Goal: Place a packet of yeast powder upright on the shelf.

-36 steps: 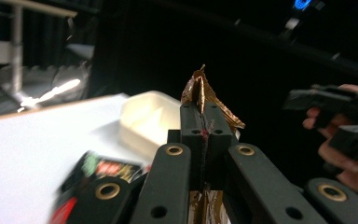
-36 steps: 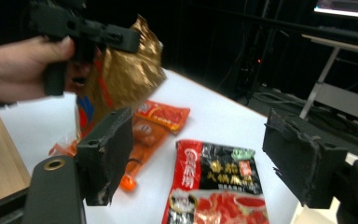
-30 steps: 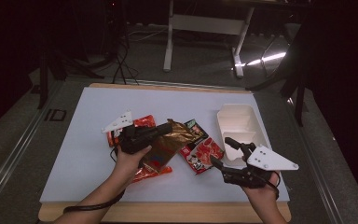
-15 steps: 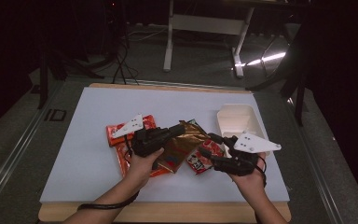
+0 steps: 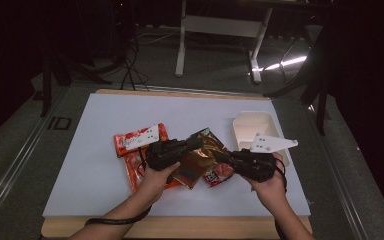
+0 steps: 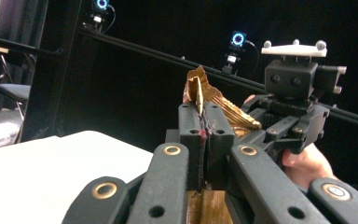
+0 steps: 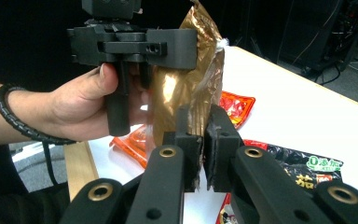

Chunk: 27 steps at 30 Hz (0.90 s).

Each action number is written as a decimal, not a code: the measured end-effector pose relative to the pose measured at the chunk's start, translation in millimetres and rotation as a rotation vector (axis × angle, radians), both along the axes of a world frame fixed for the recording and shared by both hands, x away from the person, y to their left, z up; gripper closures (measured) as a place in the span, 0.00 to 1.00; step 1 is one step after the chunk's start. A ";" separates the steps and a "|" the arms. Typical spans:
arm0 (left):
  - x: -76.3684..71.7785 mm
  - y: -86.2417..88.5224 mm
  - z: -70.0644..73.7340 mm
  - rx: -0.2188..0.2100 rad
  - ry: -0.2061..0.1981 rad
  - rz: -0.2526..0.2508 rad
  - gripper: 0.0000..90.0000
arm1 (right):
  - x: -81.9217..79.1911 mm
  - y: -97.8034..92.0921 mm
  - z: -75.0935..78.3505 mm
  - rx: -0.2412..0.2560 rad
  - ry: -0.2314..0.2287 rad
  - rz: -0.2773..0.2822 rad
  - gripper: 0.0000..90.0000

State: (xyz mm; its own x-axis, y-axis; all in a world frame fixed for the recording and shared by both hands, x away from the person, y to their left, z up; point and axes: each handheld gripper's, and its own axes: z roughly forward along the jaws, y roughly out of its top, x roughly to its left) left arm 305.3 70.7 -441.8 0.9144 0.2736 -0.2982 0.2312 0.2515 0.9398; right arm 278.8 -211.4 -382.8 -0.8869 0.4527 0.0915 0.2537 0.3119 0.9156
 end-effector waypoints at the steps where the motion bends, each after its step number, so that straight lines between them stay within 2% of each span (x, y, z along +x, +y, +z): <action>1: 0.1 0.4 0.4 0.003 0.002 -0.006 0.96 | 0.3 -0.3 1.1 -0.006 0.003 0.005 0.95; 3: 0.3 1.5 1.1 0.014 0.002 -0.013 0.95 | 0.6 -0.3 1.9 -0.007 0.006 0.013 0.95; 5: -0.6 3.3 1.9 0.033 -0.013 -0.006 0.86 | 1.0 -1.1 4.7 -0.017 0.008 0.031 0.96; 7: -0.8 6.3 3.0 0.035 -0.014 -0.009 0.80 | 1.0 -1.4 6.4 -0.027 0.008 0.045 0.96; 10: -3.4 10.6 6.1 0.074 -0.027 0.018 0.64 | 2.0 -2.1 7.9 -0.044 0.010 0.054 0.96; 11: -4.7 11.9 7.6 0.100 -0.026 0.034 0.57 | 2.8 -3.0 8.1 -0.040 0.011 0.053 0.96; 13: -8.0 15.0 10.4 0.139 -0.029 0.068 0.39 | 3.5 -4.3 9.1 -0.052 0.006 0.056 0.96; 15: -9.7 18.7 12.5 0.159 -0.014 0.070 0.29 | 5.2 -6.3 10.0 -0.049 0.011 0.059 0.96; 16: -10.5 20.4 13.2 0.175 -0.008 0.077 0.20 | 6.0 -7.1 10.2 -0.050 0.009 0.056 0.96; 17: -11.6 22.6 13.7 0.185 -0.003 0.083 0.15 | 7.3 -8.3 10.2 -0.042 0.017 0.058 0.97; 20: -13.0 32.2 13.0 0.173 0.032 0.073 0.08 | 9.9 -10.7 11.1 -0.036 0.020 0.057 0.97; 23: -15.7 44.4 11.9 0.195 0.053 0.127 0.05 | 13.4 -13.7 13.7 -0.035 0.012 0.042 0.97; 27: -20.0 61.8 10.6 0.227 0.066 0.169 0.03 | 19.6 -21.2 20.4 -0.019 -0.006 0.008 0.97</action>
State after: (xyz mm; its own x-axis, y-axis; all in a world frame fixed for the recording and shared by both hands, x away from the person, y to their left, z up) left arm 285.4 132.6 -431.2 0.8311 0.4868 -0.2690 0.2664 0.0761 0.9608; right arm 298.5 -232.6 -362.4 -0.8910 0.4473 0.0776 0.2455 0.3309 0.9112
